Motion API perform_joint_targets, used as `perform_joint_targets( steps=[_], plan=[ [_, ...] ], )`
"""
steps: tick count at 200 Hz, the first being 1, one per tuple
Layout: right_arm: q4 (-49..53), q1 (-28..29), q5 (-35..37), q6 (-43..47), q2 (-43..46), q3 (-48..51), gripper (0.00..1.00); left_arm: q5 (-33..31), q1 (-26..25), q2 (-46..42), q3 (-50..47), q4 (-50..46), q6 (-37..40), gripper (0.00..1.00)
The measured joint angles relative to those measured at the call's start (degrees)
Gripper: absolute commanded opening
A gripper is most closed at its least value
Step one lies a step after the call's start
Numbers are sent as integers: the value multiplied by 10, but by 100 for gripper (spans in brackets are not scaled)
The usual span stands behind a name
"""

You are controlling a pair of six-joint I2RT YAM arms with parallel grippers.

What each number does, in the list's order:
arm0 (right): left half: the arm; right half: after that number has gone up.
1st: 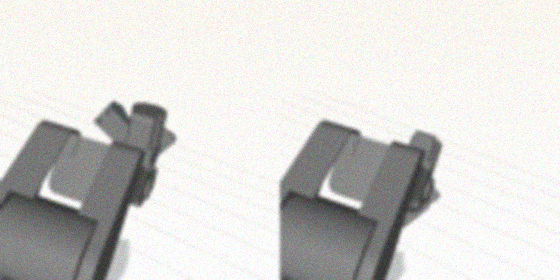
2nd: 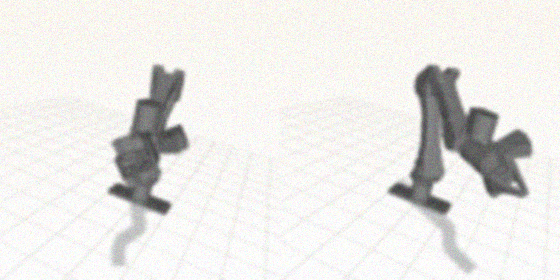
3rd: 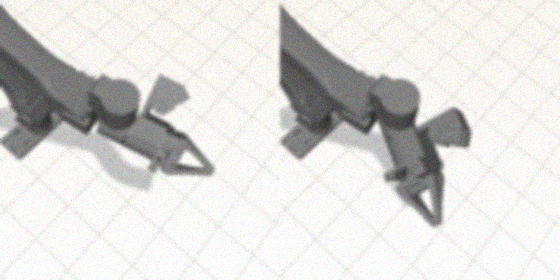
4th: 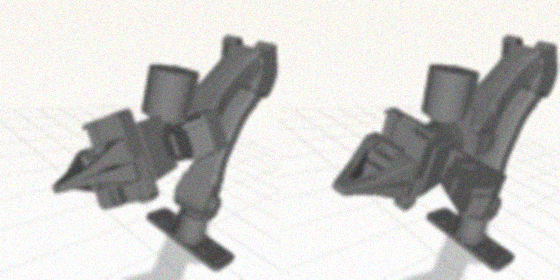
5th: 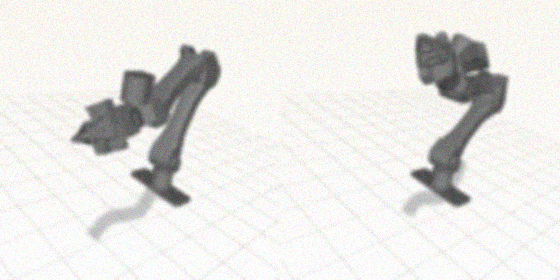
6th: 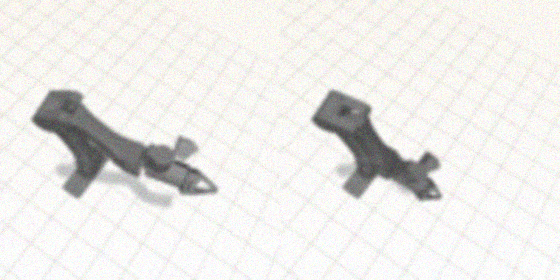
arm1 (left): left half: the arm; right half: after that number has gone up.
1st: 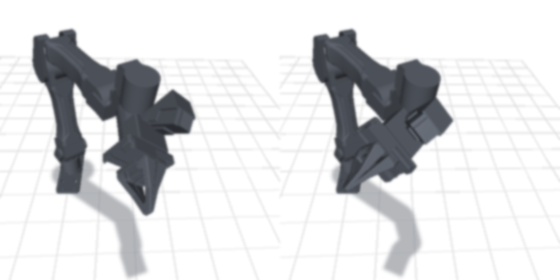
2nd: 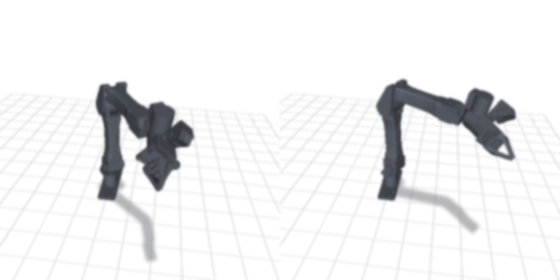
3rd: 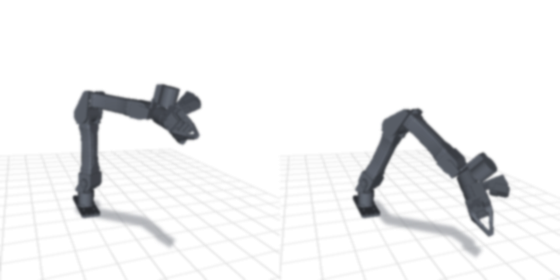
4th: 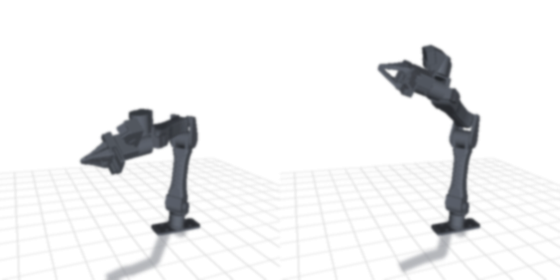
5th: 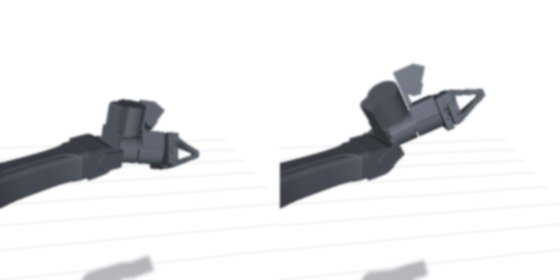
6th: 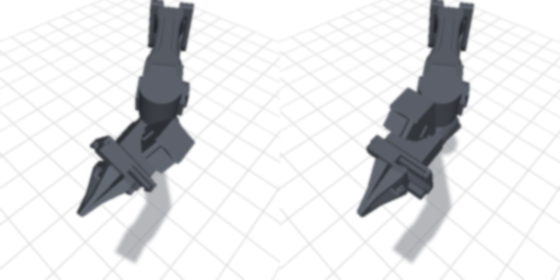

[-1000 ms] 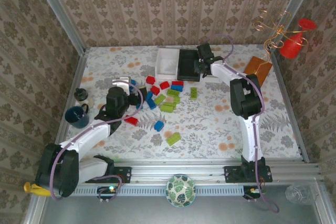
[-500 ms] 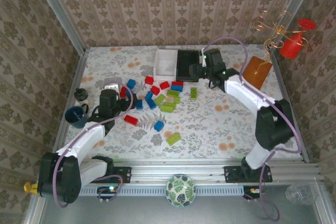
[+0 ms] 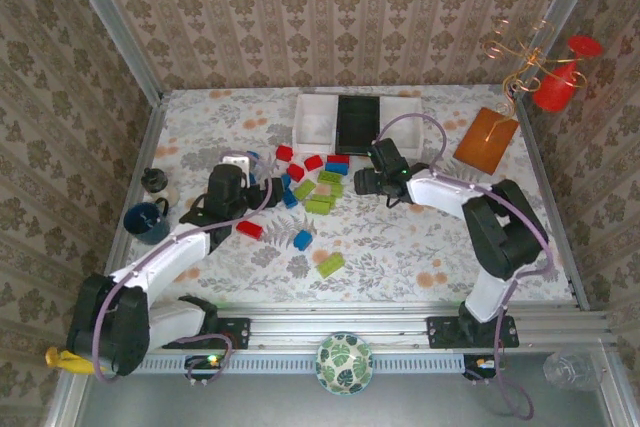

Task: Sort the legos into containers by color
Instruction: Pick up the lego from the center of the table, then place the lego in the container.

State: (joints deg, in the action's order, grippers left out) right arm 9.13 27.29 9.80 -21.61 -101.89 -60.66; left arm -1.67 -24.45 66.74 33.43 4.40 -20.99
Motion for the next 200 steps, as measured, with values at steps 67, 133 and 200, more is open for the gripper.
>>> perform_joint_targets(
  steps=[67,133,200],
  plan=[
    [-2,0,25,-32,-94,-65,50,-2,-11,1,0,11,0,100],
    [-43,-1,29,-26,-20,3,28,-7,-11,-9,0,21,0,100],
    [-105,-94,24,-24,33,-66,29,-2,-16,-8,0,38,0,100]
  ],
)
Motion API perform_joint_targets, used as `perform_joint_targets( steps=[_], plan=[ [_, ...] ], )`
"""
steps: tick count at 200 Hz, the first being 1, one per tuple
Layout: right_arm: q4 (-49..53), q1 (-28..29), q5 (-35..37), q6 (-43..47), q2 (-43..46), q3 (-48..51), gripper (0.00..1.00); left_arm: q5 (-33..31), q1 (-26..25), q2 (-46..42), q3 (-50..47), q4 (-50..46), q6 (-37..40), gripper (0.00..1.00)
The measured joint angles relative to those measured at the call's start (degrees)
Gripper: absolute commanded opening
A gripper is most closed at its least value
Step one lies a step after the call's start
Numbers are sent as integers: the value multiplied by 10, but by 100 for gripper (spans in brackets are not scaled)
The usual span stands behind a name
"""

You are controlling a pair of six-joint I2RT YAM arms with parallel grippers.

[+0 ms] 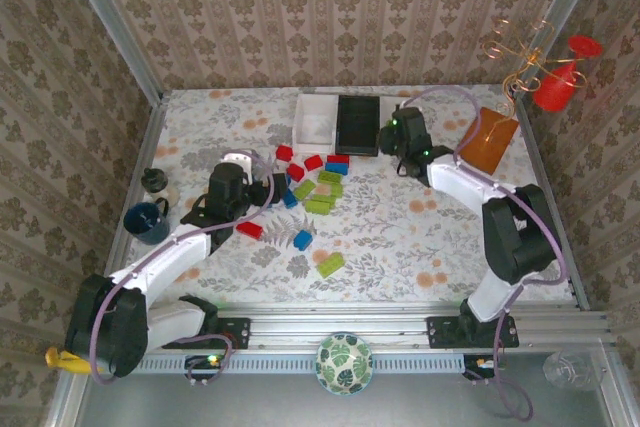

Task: Sort the legos into containers by color
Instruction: Place the lego in the container, then pick up the lego from the center of the table.

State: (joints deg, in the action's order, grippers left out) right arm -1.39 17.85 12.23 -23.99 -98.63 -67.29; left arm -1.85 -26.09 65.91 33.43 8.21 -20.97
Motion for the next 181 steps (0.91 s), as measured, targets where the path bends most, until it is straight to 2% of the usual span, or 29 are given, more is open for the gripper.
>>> perform_joint_targets(
  steps=[28,61,84,103,123,152,181],
  plan=[
    [-2,-37,-2,0,-87,-92,32,5,-16,0,0,0,0,100],
    [22,-63,-12,5,-195,-205,56,5,-17,-7,0,0,0,100],
    [34,-64,-26,15,-198,-210,64,4,-17,-14,0,-3,0,100],
    [29,-52,-39,25,-148,-155,67,1,-17,-17,0,-11,5,100],
    [26,-16,-48,37,-46,-50,69,0,-15,-17,0,-26,12,100],
    [6,90,-72,60,99,108,74,19,-10,-18,-1,-37,17,100],
    [0,187,-89,63,139,192,82,38,-2,-13,-12,-41,16,100]
  ],
)
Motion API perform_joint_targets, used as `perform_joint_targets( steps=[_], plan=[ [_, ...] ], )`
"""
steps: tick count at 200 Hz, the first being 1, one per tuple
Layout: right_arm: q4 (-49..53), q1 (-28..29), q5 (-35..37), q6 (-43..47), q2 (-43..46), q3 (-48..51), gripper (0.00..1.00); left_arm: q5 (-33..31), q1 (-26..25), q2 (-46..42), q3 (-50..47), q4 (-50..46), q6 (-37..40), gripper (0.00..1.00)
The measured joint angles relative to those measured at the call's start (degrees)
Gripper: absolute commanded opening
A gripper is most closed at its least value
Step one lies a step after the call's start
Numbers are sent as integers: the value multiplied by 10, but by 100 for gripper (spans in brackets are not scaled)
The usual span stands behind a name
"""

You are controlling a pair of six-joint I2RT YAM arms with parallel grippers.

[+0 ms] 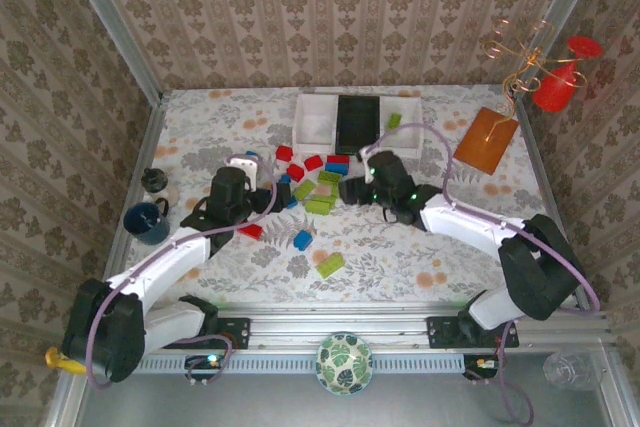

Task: Sort the legos into containers by color
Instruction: Pick up the lego from the center of the table.

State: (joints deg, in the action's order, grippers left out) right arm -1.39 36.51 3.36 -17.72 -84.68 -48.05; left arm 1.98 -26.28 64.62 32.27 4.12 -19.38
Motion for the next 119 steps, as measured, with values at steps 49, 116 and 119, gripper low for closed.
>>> perform_joint_targets(
  steps=[49,116,119],
  plan=[
    [-5,71,20,-72,-88,-29,85,6,54,-12,-55,2,-26,100],
    [-12,143,80,-203,-216,-110,85,2,79,-60,-74,15,-35,100],
    [-10,145,84,-206,-221,-116,85,2,80,-60,-74,15,-35,100]
  ],
)
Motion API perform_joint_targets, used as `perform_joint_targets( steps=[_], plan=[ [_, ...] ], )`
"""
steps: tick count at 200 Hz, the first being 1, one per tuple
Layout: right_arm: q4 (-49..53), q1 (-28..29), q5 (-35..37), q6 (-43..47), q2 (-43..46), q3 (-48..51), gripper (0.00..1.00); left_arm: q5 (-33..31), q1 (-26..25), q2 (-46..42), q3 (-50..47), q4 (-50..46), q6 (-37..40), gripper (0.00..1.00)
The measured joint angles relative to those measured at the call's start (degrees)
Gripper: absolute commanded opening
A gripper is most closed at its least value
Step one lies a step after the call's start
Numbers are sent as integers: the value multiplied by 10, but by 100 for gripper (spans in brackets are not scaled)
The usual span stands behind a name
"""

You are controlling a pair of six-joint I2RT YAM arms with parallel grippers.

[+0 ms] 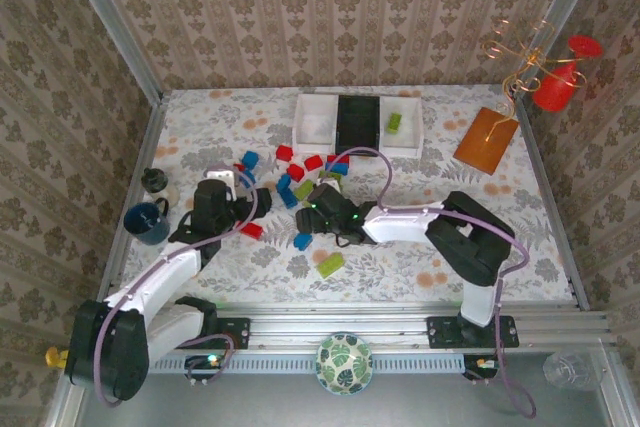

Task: Sort the legos into containers by color
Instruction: Pick up the lego from the center of the table.

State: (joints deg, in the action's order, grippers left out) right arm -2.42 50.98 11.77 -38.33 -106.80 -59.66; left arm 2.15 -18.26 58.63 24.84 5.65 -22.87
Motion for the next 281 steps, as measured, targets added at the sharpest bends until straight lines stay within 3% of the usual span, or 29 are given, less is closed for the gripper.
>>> perform_joint_targets(
  steps=[120,180,243,281],
  plan=[
    [66,22,138,-37,-92,-115,80,-7,7,-29,-17,0,-1,100],
    [65,21,160,-35,-110,-131,75,-20,7,-50,-30,0,-1,100],
    [47,19,170,-22,-116,-134,61,-21,7,-51,-31,0,-1,100],
    [40,15,168,-17,-60,-73,60,-21,7,-51,-31,2,-2,100]
  ],
)
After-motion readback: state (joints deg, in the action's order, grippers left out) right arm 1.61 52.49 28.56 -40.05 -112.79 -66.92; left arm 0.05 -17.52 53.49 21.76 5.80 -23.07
